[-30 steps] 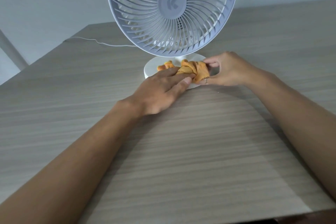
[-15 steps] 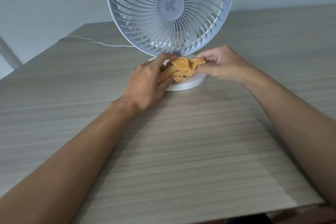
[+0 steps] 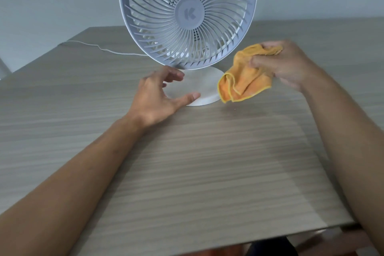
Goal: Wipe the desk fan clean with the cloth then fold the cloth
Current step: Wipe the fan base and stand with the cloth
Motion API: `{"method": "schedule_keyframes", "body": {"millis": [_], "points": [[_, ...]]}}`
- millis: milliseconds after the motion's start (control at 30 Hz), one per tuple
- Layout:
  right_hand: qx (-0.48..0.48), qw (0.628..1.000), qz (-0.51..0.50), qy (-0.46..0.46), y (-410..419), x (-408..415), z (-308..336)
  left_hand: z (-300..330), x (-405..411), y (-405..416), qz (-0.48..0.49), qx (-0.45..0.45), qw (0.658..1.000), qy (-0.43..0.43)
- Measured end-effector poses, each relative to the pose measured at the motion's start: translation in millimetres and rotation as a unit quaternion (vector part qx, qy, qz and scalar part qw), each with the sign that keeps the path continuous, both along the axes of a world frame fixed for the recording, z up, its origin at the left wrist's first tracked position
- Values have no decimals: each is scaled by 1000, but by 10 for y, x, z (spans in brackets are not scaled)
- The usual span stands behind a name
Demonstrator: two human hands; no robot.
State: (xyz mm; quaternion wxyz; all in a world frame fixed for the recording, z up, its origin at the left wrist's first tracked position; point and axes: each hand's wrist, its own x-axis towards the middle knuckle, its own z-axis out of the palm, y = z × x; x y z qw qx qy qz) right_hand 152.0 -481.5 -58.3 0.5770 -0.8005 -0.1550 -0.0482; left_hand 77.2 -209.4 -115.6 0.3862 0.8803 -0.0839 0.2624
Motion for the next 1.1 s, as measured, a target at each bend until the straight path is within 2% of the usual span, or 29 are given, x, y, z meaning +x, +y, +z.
{"method": "schedule_keyframes", "body": {"millis": [100,167,267,400,633,767,867,967,1100], "points": [[-34,988,-130,-70,-106,67,-64,-68,88,124,49,108,993,21],[-124,967,-186,-122,-29,83,-160,-100,132,158,49,113,991,45],[-259,947,-140,-128,136,89,-350,-139,177,187,57,112,988,86],[-359,929,-47,-83,232,79,-491,-154,211,198,70,136,982,114],[-433,896,-36,-96,285,-222,-439,-108,177,172,75,147,979,119],[-466,872,-10,-149,464,-557,-463,-62,175,164,85,151,976,134],[-453,871,19,-189,700,-783,-517,-34,152,148,88,148,975,141],[-430,870,61,-234,893,-983,-580,-33,117,152,82,102,981,142],[-382,896,81,-212,819,-994,-613,-57,99,185,68,88,983,144]]}}
